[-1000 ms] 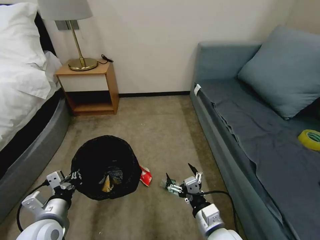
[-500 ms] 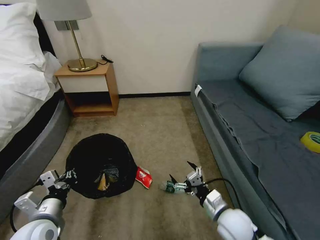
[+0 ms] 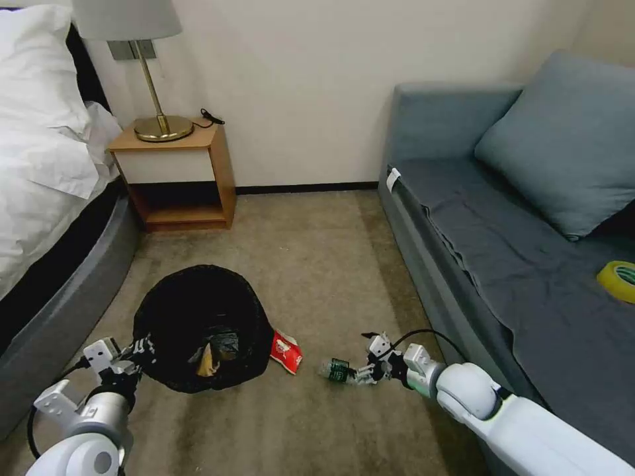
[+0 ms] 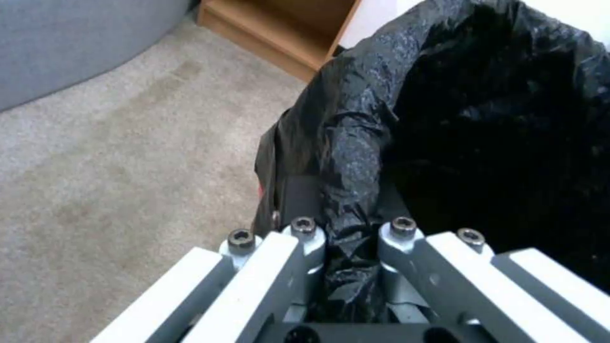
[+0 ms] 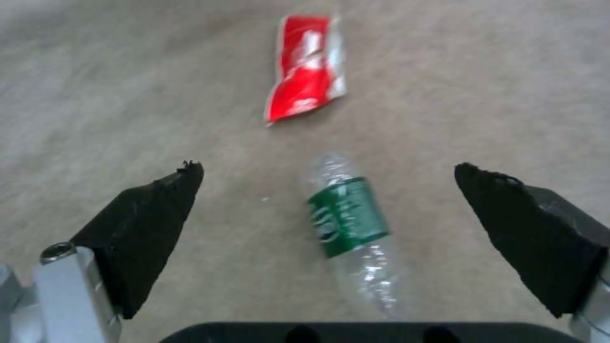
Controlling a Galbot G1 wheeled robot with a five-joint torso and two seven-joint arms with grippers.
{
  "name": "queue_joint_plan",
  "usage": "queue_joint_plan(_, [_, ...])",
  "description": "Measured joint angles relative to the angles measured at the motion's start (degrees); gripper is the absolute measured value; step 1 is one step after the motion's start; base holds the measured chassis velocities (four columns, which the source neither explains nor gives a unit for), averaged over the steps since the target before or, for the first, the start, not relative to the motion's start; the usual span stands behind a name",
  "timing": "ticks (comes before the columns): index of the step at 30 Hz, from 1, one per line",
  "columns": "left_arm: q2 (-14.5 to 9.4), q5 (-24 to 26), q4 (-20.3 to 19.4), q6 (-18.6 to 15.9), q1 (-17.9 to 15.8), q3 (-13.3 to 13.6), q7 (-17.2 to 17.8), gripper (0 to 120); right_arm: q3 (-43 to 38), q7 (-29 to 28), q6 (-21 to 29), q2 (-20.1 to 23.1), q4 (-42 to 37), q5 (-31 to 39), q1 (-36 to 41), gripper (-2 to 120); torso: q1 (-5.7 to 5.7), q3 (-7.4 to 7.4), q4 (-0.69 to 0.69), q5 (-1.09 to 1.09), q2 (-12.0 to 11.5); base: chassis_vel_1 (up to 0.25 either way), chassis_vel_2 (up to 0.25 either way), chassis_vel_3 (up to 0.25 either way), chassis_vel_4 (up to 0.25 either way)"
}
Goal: Pick up the trash bin, then pick up the garbage on the floor and place it into the trash bin.
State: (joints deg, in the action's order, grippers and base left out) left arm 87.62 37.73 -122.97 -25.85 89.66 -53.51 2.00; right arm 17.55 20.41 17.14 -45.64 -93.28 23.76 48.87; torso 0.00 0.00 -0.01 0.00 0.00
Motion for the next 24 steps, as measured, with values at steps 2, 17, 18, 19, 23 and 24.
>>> queue_joint_plan(2, [-0.01,0.05,0.07,0.0,-0.02,0.03,0.0,4,1.52,0.97,0.4,-0.22,0.99,-0.09,-1.65,100,0.0,0.0,0.01,0.0,0.0,0.0,0.0,0.0,0.0])
queue_joint_plan(17, [-0.49,1.52,1.76,0.52,0.18,-1.62,-1.88,4,16.65,11.06,4.6,-3.75,13.49,-2.39,-17.23,100,0.0,0.0,0.01,-0.01,0.0,0.0,0.0,0.0,0.0])
queue_joint_plan(18, [-0.49,1.52,1.76,0.52,0.18,-1.62,-1.88,4,16.65,11.06,4.6,-3.75,13.49,-2.39,-17.23,100,0.0,0.0,0.01,-0.01,0.0,0.0,0.0,0.0,0.0])
queue_joint_plan(19, [-0.61,1.77,1.9,0.52,0.29,-1.94,-1.98,4,17.61,11.4,4.6,-4.22,14.47,-2.42,-17.78,100,0.0,0.0,0.01,-0.01,0.0,0.0,0.0,0.0,0.0])
queue_joint_plan(23, [-1.04,2.48,2.25,0.61,0.58,-2.82,-2.34,4,19.57,11.69,4.43,-6.14,17.86,-3.48,-19.05,100,0.0,0.0,0.02,-0.01,0.01,0.0,0.0,0.0,0.0])
queue_joint_plan(24, [-1.22,2.78,2.28,0.61,0.65,-3.07,-2.42,4,20.15,11.7,4.18,-6.97,19.52,-3.91,-19.43,100,0.0,0.0,0.02,-0.01,0.01,0.0,0.0,0.0,0.0])
